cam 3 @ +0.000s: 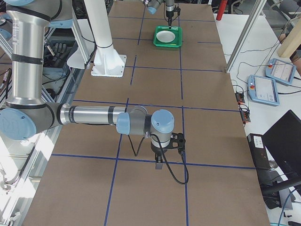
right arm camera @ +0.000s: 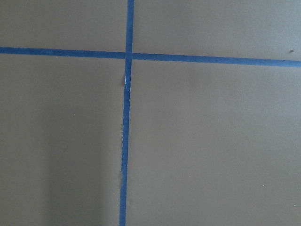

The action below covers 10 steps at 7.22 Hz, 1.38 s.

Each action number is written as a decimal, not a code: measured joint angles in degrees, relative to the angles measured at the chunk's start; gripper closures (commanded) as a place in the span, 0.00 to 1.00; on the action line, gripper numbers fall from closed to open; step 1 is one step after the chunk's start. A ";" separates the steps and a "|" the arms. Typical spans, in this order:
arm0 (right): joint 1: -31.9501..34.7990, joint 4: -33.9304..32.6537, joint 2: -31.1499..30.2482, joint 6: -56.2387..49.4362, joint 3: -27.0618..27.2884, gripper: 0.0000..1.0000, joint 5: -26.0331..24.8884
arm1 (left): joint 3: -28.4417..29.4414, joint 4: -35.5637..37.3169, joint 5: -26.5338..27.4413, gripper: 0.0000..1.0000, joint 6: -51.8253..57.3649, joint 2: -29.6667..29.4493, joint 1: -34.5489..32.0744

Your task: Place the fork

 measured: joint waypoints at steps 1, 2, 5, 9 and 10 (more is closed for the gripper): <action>0.00 0.00 0.00 -0.02 0.00 0.00 0.00 | 0.03 -0.03 0.00 0.00 0.07 0.11 -0.02; 0.00 0.00 0.00 -0.01 0.00 0.00 0.00 | 0.01 -0.20 -0.02 0.00 0.38 0.48 -0.03; 0.00 0.00 0.00 0.03 0.00 0.00 0.00 | -1.66 -0.65 -0.06 0.00 0.77 1.42 -0.47; 0.00 0.00 0.00 0.02 0.00 0.00 0.00 | -7.78 9.84 -4.89 0.00 22.43 0.53 -12.66; 0.00 0.00 0.00 0.02 0.00 0.00 0.00 | -8.65 16.74 -6.01 0.00 30.94 -0.66 -16.12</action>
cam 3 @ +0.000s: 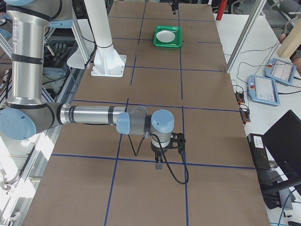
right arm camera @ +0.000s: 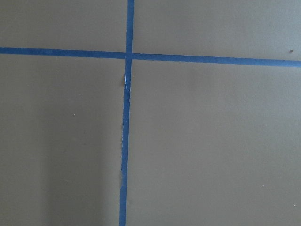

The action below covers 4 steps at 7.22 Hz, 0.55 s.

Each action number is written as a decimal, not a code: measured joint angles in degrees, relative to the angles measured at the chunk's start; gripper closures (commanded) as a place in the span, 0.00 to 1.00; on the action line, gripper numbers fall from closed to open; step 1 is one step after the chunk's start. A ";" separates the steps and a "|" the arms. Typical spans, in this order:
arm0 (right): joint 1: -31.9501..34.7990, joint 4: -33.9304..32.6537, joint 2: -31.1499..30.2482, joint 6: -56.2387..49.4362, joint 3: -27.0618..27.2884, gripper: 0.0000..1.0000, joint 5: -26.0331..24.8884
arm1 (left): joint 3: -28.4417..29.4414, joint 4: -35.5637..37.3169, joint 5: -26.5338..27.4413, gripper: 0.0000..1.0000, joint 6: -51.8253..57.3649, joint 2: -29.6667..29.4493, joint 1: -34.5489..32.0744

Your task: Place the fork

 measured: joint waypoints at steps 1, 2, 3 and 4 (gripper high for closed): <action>0.00 0.00 0.00 -0.01 0.00 0.00 0.00 | -0.09 6.57 -0.83 0.00 7.51 -0.92 -4.04; 0.00 0.00 0.00 0.01 0.00 0.00 0.00 | 0.41 11.44 -2.17 0.00 13.58 -0.79 -8.71; 0.00 0.00 0.00 0.03 0.00 0.00 0.00 | 2.00 13.73 -3.89 0.00 18.68 0.64 -13.13; 0.00 0.00 0.00 0.02 0.00 0.00 0.00 | 4.30 14.44 -5.84 0.00 21.97 2.31 -16.42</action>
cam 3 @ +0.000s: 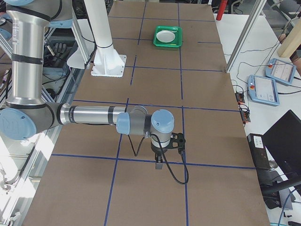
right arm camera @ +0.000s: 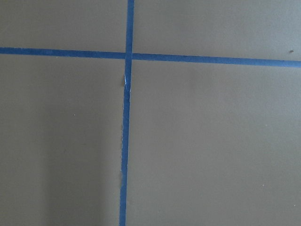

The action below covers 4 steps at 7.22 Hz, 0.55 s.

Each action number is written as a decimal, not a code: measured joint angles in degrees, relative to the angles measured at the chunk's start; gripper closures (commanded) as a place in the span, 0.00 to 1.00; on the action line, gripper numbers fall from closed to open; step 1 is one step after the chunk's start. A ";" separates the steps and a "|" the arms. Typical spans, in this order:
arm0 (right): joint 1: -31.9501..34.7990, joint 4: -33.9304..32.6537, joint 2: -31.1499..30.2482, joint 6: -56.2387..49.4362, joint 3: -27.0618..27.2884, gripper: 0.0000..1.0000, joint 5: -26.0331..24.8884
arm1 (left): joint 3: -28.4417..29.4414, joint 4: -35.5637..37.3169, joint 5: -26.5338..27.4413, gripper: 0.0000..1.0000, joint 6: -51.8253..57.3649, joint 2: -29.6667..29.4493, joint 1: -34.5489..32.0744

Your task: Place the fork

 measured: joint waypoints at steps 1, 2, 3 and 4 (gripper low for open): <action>0.00 0.00 0.00 -0.02 0.00 0.00 0.00 | 1.59 0.12 -1.71 0.00 1.54 1.40 -1.77; 0.00 0.00 0.00 -0.02 0.00 0.00 0.00 | 2.36 0.07 -2.47 0.00 2.10 2.44 -2.47; 0.00 0.00 0.00 -0.03 0.00 0.00 0.00 | 2.85 0.11 -2.60 0.00 2.16 2.92 -2.72; 0.00 0.00 0.00 -0.02 0.00 0.00 0.00 | 3.57 0.23 -2.55 0.00 2.10 3.15 -2.78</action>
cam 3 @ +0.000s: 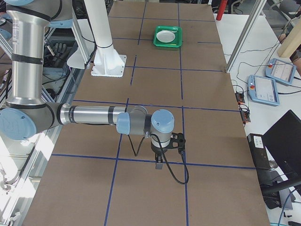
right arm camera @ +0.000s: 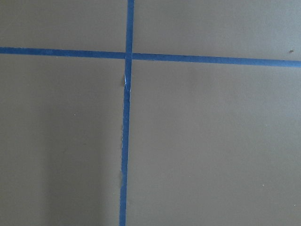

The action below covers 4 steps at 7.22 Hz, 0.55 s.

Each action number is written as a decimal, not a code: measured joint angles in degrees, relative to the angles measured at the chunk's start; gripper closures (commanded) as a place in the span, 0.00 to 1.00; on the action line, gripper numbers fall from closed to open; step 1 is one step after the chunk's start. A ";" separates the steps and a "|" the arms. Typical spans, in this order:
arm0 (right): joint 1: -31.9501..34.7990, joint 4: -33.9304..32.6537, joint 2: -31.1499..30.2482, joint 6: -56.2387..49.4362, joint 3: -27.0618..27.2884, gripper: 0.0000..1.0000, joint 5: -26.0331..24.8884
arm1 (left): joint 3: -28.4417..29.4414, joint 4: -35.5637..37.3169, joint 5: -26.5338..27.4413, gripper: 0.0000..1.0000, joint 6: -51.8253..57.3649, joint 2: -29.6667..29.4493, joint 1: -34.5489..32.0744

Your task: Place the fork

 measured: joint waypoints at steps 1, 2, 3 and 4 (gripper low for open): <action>0.00 0.00 0.00 -0.02 0.00 0.00 0.00 | 0.69 0.05 0.07 0.00 -0.02 0.24 0.00; 0.00 0.00 0.00 -0.04 0.00 0.00 0.00 | 1.04 0.07 0.13 0.00 -0.02 0.43 0.00; 0.00 0.00 0.00 -0.04 0.00 0.00 0.00 | 1.17 0.08 0.13 0.00 -0.02 0.50 -0.01; 0.00 0.00 0.00 -0.05 0.00 0.00 0.00 | 1.19 0.09 0.12 0.00 -0.02 0.53 -0.03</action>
